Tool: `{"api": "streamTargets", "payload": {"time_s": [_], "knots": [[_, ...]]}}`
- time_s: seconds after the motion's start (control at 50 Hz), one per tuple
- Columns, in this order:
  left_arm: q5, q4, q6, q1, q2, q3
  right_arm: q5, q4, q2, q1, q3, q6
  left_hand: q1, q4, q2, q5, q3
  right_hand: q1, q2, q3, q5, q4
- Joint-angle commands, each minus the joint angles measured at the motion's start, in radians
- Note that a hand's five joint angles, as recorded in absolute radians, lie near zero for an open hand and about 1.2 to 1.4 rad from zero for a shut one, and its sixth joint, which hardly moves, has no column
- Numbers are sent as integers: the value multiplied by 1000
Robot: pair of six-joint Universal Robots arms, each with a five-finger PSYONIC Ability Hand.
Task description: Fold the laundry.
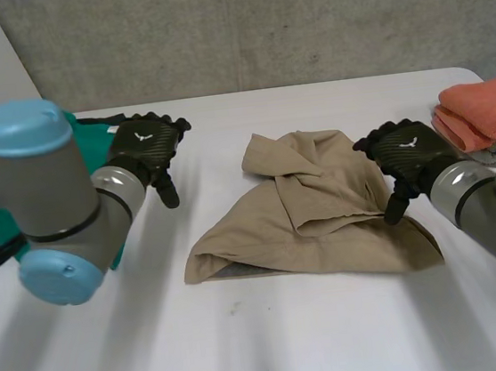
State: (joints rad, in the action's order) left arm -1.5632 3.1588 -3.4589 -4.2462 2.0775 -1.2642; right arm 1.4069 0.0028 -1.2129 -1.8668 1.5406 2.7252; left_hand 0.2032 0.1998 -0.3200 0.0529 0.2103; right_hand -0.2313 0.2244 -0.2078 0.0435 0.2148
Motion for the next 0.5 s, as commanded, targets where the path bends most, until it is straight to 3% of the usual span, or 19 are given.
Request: {"api": "streamTargets", "payload": {"time_s": [0.02, 0.12, 0.42, 0.5], "knots": [[61, -235, 55, -1, -48, -21, 38, 299, -19, 20, -74, 155, -29, -25, 145, -53, -36, 57, -50, 33, -44, -40], [118, -333, 101, -26, 16, -53, 18, 333, -20, 35, -42, 176, 63, 66, 54, 39, 56, 57, -50, 33, -44, -40], [155, -266, 168, -38, 179, 49, -22, 172, -30, 55, 130, 67, 207, 210, -90, 183, 200, 57, -50, 33, -44, -40], [178, -264, 191, -26, 191, 66, -22, 137, -34, 61, 159, 64, 558, 562, -442, 534, 551, 57, -50, 33, -44, -40]]}}
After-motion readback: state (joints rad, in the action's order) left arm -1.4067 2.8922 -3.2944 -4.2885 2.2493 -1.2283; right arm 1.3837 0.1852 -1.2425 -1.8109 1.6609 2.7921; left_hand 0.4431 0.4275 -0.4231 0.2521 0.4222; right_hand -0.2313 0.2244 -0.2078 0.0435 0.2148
